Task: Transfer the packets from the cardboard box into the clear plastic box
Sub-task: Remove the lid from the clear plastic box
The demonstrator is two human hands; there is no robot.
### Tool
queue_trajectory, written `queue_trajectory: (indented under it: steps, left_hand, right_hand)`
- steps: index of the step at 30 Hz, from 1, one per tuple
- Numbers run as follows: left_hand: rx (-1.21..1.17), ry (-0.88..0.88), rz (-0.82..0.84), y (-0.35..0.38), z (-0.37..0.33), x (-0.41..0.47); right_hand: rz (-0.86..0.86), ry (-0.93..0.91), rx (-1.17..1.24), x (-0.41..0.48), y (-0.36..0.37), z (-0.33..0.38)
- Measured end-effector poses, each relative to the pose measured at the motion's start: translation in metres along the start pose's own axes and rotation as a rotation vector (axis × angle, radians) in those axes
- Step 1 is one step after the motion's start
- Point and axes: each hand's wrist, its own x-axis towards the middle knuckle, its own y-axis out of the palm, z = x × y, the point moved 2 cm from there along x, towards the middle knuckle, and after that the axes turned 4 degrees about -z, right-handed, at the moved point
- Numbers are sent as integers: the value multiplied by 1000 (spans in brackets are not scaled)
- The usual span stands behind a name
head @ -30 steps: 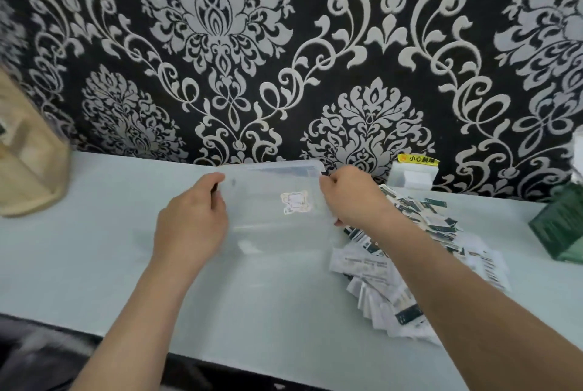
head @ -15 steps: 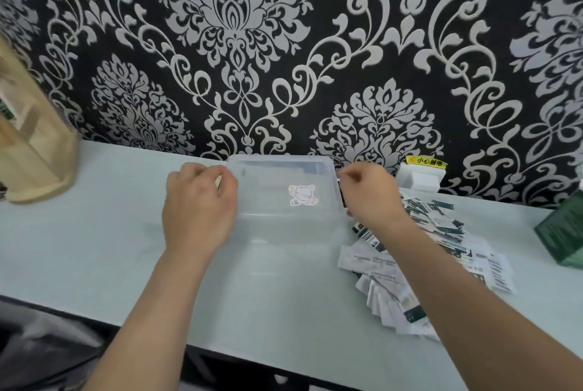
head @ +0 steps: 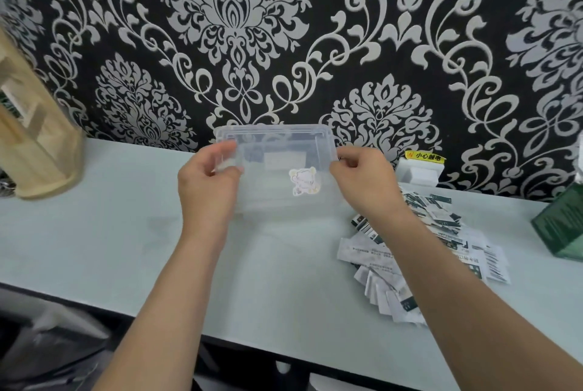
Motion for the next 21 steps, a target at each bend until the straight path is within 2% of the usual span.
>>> queue_trajectory:
  steps: [2, 3, 5, 7, 9, 11, 13, 15, 17, 21]
  left_hand:
    - [-216, -110, 52, 0, -5, -3]
    - [-310, -102, 28, -4, -8, -1]
    - [-461, 33, -130, -19, -14, 8]
    - [-475, 244, -314, -37, -16, 20]
    - [-297, 419, -433, -49, -17, 22]
    - [97, 490, -403, -48, -14, 19]
    - [608, 386, -204, -40, 1, 19]
    - [1015, 213, 95, -37, 18, 21]
    - [1202, 67, 287, -40, 22, 22]
    - [1302, -9, 310, -38, 20, 19]
  right_hand:
    - [27, 64, 224, 0, -1, 4]
    - [47, 66, 270, 1, 0, 4]
    - [78, -15, 117, 7, 5, 1]
    - [151, -140, -168, 8, 11, -3]
    - [268, -206, -332, 4, 18, -7]
    - [325, -214, -441, -2, 20, -9]
    - [273, -291, -547, -5, 18, -8]
    - [229, -337, -604, -7, 17, -7]
    - [243, -321, -616, -8, 15, -7]
    - [257, -327, -529, -9, 12, -9]
